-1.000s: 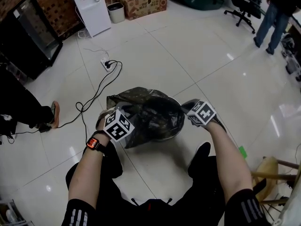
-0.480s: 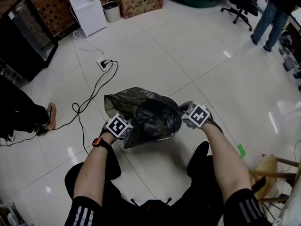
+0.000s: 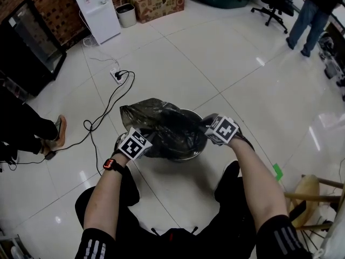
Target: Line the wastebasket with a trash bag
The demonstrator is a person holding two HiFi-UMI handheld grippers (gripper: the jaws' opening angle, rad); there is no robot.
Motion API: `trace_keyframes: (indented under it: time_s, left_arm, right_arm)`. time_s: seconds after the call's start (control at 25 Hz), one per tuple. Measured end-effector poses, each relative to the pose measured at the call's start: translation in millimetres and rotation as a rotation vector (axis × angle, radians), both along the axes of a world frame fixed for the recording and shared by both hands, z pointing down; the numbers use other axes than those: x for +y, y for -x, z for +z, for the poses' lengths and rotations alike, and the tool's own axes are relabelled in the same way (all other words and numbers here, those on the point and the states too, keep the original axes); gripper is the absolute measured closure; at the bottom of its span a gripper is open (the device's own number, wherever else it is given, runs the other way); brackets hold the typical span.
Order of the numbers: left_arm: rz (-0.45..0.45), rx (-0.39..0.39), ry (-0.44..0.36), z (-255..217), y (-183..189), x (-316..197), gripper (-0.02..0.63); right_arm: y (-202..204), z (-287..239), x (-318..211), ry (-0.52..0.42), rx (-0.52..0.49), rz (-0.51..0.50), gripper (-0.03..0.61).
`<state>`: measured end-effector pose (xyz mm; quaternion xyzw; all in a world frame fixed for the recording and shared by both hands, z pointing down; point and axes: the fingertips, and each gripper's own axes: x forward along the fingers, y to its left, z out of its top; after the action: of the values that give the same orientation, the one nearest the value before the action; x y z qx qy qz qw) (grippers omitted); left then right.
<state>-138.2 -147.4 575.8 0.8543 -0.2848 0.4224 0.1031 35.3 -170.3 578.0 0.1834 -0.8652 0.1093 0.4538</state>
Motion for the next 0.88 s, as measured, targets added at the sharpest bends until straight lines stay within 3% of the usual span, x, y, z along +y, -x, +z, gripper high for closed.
trace_keyframes:
  time_s: [0.24, 0.4, 0.56, 0.72, 0.88]
  left_arm:
    - [0.063, -0.034, -0.163, -66, -24, -14, 0.614]
    - [0.153, -0.074, -0.225, -83, -53, -7, 0.614]
    - [0.255, -0.091, -0.252, -86, -89, 5, 0.614]
    - [0.353, -0.119, -0.249, -74, -123, 20, 0.612]
    - [0.452, -0.169, -0.232, -51, -155, 35, 0.582]
  right_arm:
    - [0, -11, 3, -0.025, 0.030, -0.022, 0.522]
    - [4, -24, 6, -0.052, 0.014, -0.049, 0.518]
    - [9, -57, -14, -0.061, -0.137, 0.043, 0.517]
    - [15, -92, -22, 0.026, -0.338, 0.134, 0.460]
    - [19, -117, -26, 0.049, -0.437, 0.165, 0.454]
